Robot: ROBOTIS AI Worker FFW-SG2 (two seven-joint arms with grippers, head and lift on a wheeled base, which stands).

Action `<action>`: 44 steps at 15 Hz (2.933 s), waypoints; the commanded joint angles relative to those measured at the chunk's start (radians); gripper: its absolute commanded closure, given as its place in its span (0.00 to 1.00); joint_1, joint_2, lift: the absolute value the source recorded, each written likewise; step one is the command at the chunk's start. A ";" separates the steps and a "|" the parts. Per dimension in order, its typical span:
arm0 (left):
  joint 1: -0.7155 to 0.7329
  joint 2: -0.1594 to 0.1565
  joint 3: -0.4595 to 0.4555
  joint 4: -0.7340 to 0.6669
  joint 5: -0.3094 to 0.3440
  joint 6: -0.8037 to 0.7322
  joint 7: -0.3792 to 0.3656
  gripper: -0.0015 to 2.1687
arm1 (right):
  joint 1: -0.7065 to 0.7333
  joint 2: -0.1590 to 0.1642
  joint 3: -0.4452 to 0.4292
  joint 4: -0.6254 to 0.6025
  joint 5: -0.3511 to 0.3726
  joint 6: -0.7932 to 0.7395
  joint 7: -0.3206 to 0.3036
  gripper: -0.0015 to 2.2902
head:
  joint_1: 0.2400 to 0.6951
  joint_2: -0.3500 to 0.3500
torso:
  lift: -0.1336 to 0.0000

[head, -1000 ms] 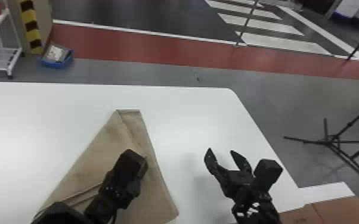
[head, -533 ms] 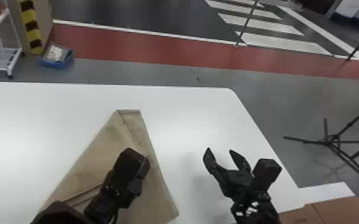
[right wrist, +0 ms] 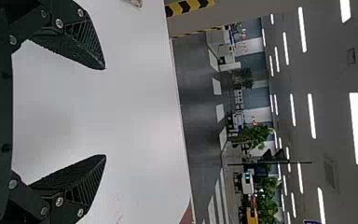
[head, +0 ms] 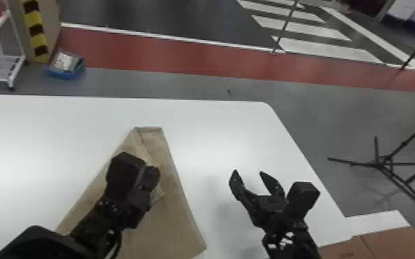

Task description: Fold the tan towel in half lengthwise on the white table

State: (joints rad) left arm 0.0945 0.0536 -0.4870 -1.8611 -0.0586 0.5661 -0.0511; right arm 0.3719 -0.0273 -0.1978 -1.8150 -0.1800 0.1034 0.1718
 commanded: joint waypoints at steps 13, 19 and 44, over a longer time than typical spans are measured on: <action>0.053 0.003 0.128 -0.047 0.025 -0.064 0.042 0.71 | 0.019 -0.005 0.308 -0.004 0.235 0.019 0.138 0.20 | 1.00 0.38 | 0.08; 0.056 0.003 0.127 -0.039 0.023 -0.064 0.040 0.71 | -0.018 -0.017 0.345 0.020 0.251 0.074 0.141 0.34 | 1.00 0.39 | 0.08; 0.113 0.009 0.246 -0.148 0.043 -0.036 0.031 0.71 | -0.064 -0.023 0.210 -0.147 0.278 0.209 0.115 0.53 | 1.00 0.40 | 0.08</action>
State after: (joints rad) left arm 0.1981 0.0602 -0.2716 -1.9899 -0.0267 0.5180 -0.0187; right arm 0.3257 -0.0492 0.0528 -1.9546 0.1032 0.2981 0.2850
